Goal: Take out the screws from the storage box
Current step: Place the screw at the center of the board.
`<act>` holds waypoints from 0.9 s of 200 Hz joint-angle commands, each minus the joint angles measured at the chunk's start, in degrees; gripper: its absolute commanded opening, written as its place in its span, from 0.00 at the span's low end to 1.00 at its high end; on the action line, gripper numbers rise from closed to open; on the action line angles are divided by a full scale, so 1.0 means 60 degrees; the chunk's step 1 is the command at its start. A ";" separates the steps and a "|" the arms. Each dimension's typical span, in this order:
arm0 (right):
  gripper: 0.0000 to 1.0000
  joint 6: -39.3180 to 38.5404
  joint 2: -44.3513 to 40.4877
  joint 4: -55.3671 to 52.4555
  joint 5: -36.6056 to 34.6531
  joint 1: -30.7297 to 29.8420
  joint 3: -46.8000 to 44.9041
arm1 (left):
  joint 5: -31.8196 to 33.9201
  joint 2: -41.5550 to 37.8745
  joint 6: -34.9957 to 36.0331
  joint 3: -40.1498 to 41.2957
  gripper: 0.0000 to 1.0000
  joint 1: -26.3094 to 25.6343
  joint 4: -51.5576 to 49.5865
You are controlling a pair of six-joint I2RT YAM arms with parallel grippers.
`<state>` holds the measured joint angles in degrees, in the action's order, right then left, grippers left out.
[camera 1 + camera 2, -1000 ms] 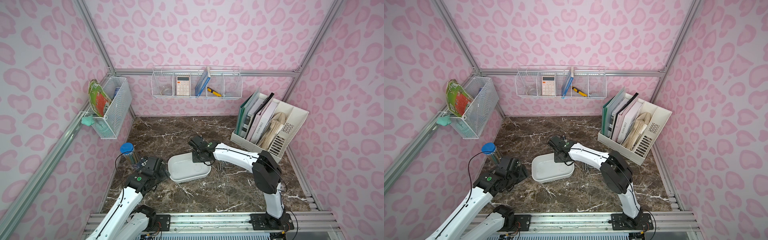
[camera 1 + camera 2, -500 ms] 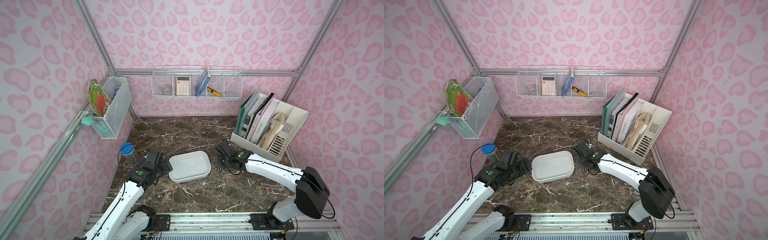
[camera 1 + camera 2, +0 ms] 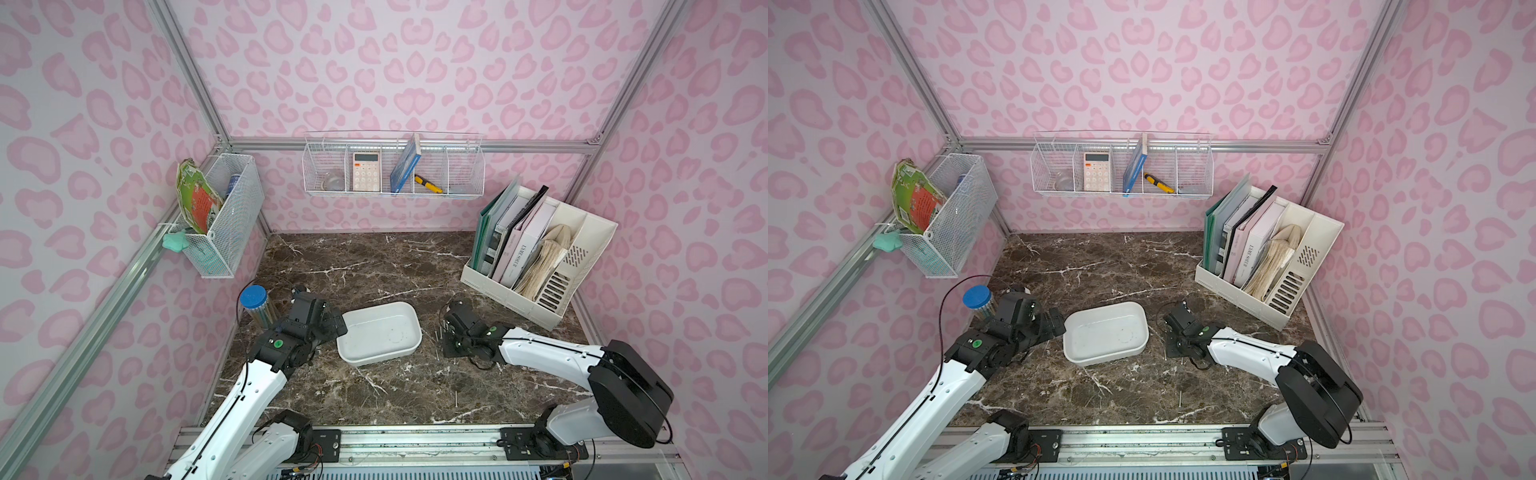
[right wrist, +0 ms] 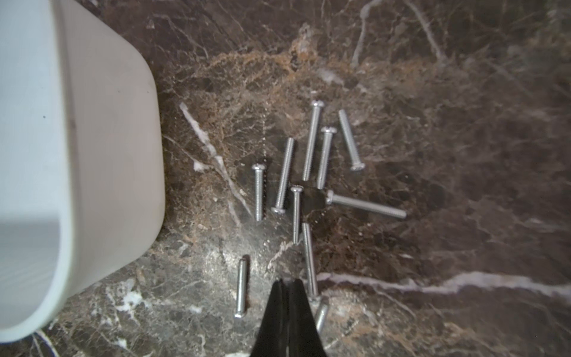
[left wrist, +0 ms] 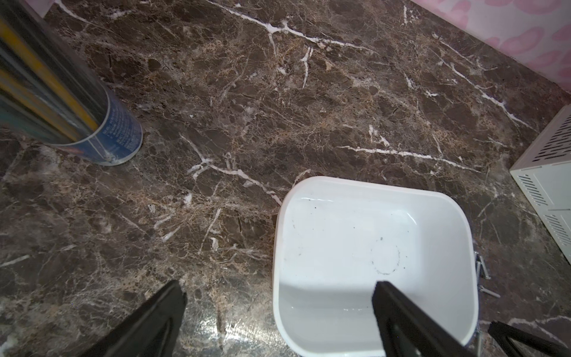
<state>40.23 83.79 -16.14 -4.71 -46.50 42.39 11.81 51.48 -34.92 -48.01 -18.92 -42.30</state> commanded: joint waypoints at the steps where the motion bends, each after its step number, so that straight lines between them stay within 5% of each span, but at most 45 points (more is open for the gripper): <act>1: 0.00 -0.0299 0.0188 0.0470 0.0281 -0.0049 -0.0092 | -0.0051 0.0065 0.0510 -0.0017 0.99 0.0003 0.0180; 65: 0.07 -0.0420 0.0613 0.0235 0.0021 -0.0415 0.0060 | -0.0492 -0.0288 0.1081 0.0561 0.99 0.0003 0.1188; 106: 0.19 -0.0384 0.0468 0.0019 -0.0068 -0.0457 0.0152 | 0.0335 -0.0443 0.1001 0.0589 0.99 0.0003 0.1218; 140: 0.35 -0.0483 -0.0133 -0.0366 -0.0223 -0.0462 0.0492 | 0.0974 -0.0637 0.1158 0.0659 0.99 0.0018 0.1490; 180: 0.40 -0.0879 -0.1874 -0.0314 -0.0816 -0.0380 0.0822 | 0.1435 -0.0620 0.1859 0.0690 0.99 0.0052 0.2227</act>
<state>37.21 77.87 -18.55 -6.09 -49.15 46.85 17.15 47.62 -27.18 -43.81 -18.74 -33.19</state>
